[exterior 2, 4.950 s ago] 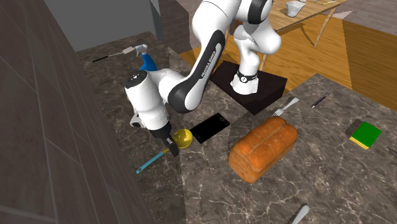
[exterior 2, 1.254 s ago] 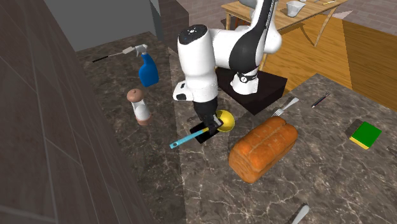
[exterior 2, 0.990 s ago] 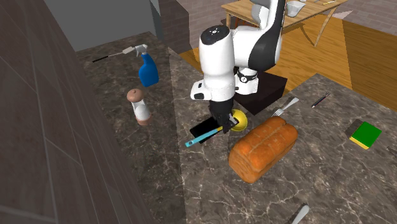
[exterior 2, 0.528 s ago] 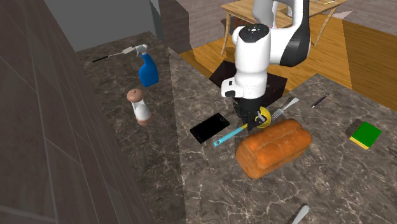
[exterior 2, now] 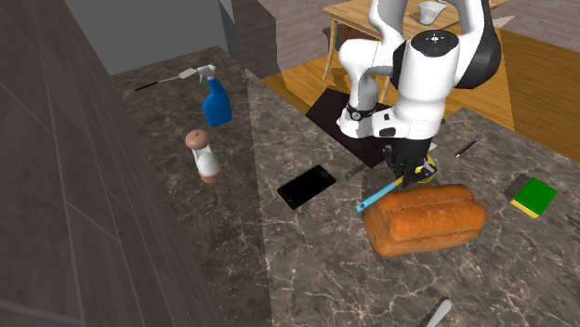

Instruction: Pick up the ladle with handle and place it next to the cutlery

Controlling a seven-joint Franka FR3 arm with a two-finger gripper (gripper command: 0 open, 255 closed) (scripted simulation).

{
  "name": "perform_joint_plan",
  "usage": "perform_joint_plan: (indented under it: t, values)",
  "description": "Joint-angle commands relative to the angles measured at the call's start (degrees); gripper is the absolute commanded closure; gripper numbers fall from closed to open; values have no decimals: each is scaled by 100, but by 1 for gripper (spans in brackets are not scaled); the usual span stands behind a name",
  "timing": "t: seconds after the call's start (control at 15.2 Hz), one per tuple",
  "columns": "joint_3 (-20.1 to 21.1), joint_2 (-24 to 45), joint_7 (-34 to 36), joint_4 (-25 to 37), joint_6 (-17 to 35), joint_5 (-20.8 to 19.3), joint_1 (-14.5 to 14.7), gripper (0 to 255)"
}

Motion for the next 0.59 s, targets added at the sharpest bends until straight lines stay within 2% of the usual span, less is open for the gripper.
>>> perform_joint_plan:
  t: [0.0, 0.53]
  values:
    - [188, -102, 264, -136, 63, 70, 150, 255]
    - [959, -240, 1420, -252, 290, 233, 679, 255]
